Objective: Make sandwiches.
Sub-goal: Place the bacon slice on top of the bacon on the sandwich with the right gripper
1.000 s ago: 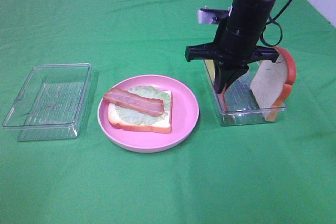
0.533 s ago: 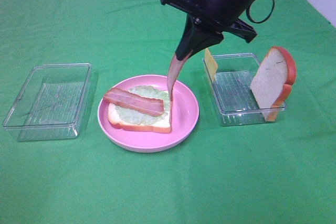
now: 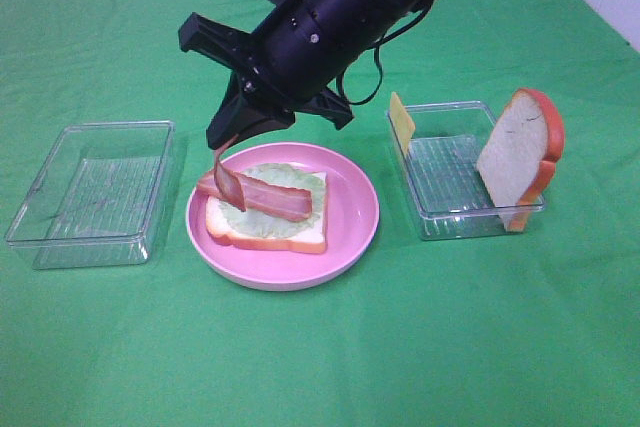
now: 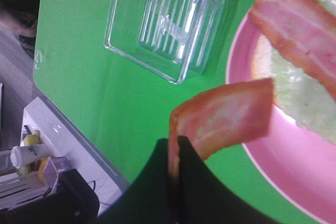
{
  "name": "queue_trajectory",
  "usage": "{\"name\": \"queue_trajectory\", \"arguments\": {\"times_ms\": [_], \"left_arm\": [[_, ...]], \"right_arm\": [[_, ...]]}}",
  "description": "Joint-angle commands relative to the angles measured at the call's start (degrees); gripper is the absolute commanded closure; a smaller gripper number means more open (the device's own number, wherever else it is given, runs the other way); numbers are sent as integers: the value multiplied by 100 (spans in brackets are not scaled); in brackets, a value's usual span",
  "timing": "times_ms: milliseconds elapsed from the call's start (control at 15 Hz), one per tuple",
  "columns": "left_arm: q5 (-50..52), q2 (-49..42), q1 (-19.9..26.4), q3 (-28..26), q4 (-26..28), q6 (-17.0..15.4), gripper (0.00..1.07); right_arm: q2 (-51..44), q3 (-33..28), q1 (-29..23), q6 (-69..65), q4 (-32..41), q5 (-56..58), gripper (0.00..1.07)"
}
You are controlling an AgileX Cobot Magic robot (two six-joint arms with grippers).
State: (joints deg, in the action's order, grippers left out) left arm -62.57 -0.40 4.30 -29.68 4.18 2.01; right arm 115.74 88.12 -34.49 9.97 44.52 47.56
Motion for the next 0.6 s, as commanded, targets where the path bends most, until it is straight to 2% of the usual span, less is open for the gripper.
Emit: {"name": "queue_trajectory", "arguments": {"times_ms": [67, 333, 600], "left_arm": [[86, -86, 0, 17, 29, -40, 9], [86, -86, 0, 17, 29, -40, 9], [86, -86, 0, 17, 29, -40, 9]], "right_arm": [[264, 206, -46, 344, 441, -52, 107], [705, 407, -29, 384, 430, -160, 107], [917, 407, -17, 309, -126, -218, 107]]}}
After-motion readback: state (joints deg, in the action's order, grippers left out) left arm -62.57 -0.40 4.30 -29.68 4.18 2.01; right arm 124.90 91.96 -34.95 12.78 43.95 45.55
